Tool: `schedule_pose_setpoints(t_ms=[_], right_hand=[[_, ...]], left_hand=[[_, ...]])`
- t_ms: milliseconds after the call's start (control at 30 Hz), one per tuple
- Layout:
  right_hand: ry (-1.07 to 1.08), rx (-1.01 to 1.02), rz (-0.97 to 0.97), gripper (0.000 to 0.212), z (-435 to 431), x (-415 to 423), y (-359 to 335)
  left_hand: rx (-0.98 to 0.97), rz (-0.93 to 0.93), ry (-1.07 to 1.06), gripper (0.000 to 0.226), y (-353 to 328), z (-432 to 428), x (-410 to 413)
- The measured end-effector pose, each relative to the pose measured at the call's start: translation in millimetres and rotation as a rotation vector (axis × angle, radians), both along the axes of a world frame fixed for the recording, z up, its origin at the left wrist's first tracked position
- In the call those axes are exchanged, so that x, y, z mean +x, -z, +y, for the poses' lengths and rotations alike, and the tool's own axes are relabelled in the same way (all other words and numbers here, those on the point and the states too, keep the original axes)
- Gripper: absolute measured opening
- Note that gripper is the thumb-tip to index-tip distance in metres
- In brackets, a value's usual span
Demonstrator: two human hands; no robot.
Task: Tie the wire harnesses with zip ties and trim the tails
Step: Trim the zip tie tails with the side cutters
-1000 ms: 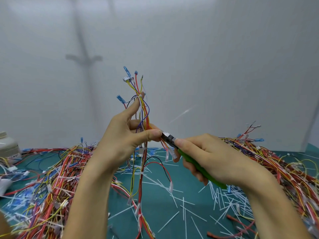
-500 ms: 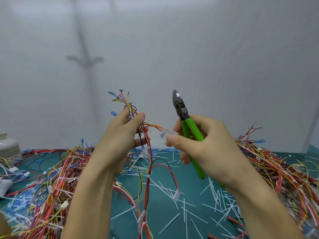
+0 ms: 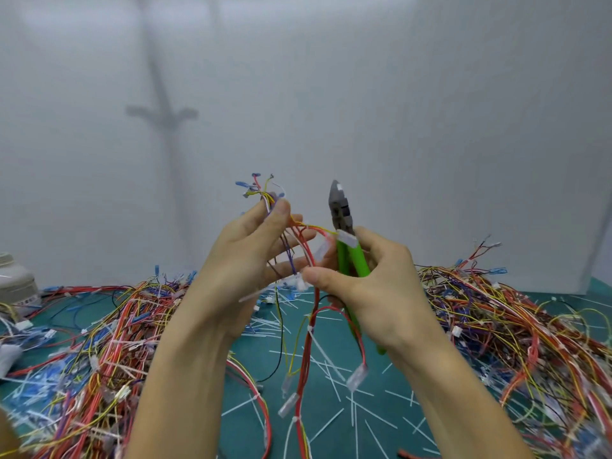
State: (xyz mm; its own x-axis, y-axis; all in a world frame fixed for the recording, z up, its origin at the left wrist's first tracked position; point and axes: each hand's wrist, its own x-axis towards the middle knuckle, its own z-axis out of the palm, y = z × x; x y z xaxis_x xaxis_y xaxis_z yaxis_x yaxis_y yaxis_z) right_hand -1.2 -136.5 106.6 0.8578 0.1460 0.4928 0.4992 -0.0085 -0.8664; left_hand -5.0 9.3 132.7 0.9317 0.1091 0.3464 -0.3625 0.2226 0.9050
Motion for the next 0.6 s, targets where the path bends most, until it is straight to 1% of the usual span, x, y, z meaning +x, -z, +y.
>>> schedule_pose_setpoints(t_ms=[67,100,133,200,233,267,300,333,400,433,467,533,600], right_hand=[[-0.025,0.078,0.018,0.023,-5,2,-2],[-0.036,0.112,0.023,0.024,-8,3,-3],[-0.047,0.142,0.028,0.023,-11,3,-4],[-0.074,0.191,0.037,0.021,-15,4,-5],[-0.092,0.207,0.041,0.019,-17,4,-5],[-0.107,0.218,0.045,0.018,-18,5,-5],[-0.115,0.227,0.05,0.017,-19,5,-4],[-0.116,0.239,0.058,0.018,-20,6,-3],[-0.121,0.276,0.083,0.021,-22,8,-3],[-0.129,0.288,0.095,0.021,-22,9,-3],[-0.141,0.286,0.1,0.02,-23,9,-3],[-0.16,0.268,0.107,0.016,-23,10,-2],[-0.162,0.262,0.114,0.016,-22,10,-2]], left_hand=[[0.206,0.009,-0.127,0.027,2,9,2],[0.278,-0.002,-0.185,0.032,4,13,4],[0.322,-0.003,-0.219,0.037,4,15,4],[0.385,0.0,-0.22,0.045,5,16,4],[0.412,-0.007,-0.206,0.037,6,16,5],[0.448,-0.009,-0.202,0.02,6,15,4],[0.506,-0.023,-0.213,0.017,5,14,5],[0.557,-0.026,-0.231,0.022,6,13,6],[0.541,0.028,-0.269,0.023,5,13,9],[0.494,0.072,-0.254,0.023,4,12,9],[0.435,0.108,-0.21,0.028,4,12,7],[0.359,0.13,-0.108,0.048,6,11,7],[0.304,0.115,-0.045,0.069,7,10,6]])
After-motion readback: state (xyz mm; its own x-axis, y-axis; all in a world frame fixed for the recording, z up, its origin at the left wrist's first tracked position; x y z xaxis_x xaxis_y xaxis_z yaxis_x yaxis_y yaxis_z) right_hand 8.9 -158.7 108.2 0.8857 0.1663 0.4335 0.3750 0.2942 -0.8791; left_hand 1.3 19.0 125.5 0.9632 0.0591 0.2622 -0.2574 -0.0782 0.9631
